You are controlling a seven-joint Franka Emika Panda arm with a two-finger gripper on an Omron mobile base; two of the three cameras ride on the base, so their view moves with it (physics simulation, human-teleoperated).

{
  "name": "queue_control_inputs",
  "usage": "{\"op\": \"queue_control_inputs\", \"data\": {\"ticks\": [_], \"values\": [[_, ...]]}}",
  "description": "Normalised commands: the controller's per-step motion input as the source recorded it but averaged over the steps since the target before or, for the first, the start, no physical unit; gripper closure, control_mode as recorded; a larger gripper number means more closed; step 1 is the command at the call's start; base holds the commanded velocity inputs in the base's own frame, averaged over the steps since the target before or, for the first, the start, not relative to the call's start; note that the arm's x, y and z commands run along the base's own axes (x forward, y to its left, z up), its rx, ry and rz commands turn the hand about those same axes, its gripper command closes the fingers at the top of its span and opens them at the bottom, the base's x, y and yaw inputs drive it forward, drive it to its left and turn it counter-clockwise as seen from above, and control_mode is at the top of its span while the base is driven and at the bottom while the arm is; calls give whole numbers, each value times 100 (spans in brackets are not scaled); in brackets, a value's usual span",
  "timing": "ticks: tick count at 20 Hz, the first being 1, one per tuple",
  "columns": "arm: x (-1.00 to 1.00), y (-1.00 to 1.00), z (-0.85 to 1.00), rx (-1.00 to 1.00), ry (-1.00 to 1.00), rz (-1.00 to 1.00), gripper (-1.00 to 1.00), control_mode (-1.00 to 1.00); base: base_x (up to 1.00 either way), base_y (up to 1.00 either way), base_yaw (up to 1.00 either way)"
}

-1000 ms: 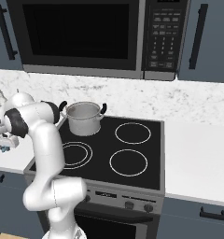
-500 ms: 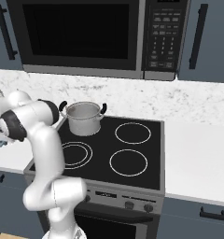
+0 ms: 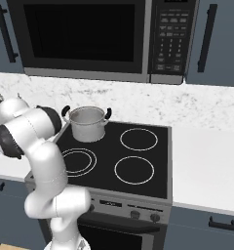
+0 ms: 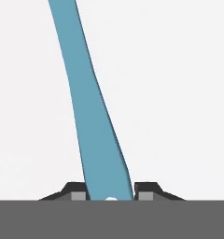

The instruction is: Put the sweet potato and corn in the pot. Retrieve the spatula and lightly stir the vegetables in the pot.

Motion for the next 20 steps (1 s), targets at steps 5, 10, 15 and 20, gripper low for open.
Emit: {"op": "queue_control_inputs", "data": {"ticks": [5,10,15,20], "values": [[-2,-40,61,10,-3,0,100,-100,0,0,0],[-1,-52,51,11,-1,0,100,-100,0,0,0],[0,-55,1,11,0,0,100,-100,0,0,0],[0,-39,18,25,-8,0,100,-100,0,0,0]]}}
